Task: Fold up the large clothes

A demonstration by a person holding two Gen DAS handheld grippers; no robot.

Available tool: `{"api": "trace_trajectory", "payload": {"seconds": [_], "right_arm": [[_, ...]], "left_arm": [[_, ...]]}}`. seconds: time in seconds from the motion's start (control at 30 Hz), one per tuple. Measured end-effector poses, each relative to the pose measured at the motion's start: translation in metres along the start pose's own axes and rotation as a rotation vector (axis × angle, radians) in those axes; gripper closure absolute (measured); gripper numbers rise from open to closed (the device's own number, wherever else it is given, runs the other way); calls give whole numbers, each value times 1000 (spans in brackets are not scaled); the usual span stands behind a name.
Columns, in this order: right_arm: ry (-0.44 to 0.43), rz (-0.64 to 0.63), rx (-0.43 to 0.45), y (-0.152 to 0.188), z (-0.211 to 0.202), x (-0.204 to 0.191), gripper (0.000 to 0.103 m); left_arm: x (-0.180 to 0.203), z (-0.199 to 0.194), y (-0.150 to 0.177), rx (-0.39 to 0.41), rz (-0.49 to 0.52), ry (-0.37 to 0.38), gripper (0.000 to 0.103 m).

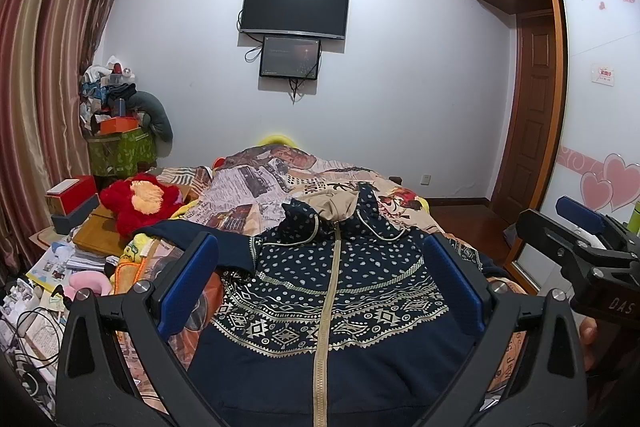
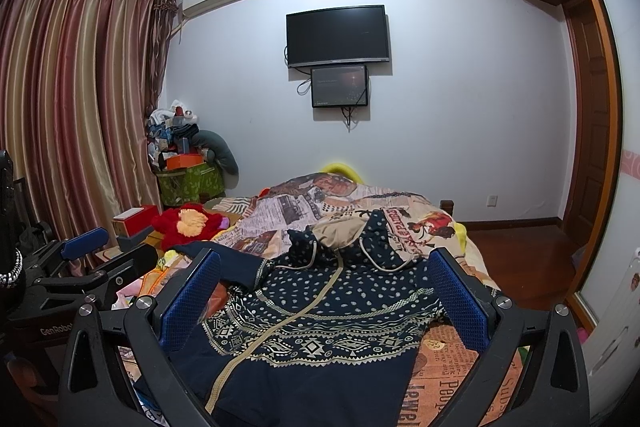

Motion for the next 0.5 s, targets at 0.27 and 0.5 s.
{"api": "trace_trajectory", "payload": {"seconds": [0.27, 0.5], "right_arm": [[-1, 8, -19, 4, 11, -1, 0], [9, -2, -38, -5, 43, 5, 0]], "left_arm": [[-3, 7, -3, -13, 1, -2, 0], [-23, 37, -14, -39, 8, -77, 0]]}}
Point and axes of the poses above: each gripper's, at about its wrist camera, not at the fingertips, and z roughly the way its jaws point, x to its right, y to its underside, the point moved 2 cm from there along z, roughly the way its jaws point, and after that the axes turned 7 degrees about -x, right-handed, at the moved point
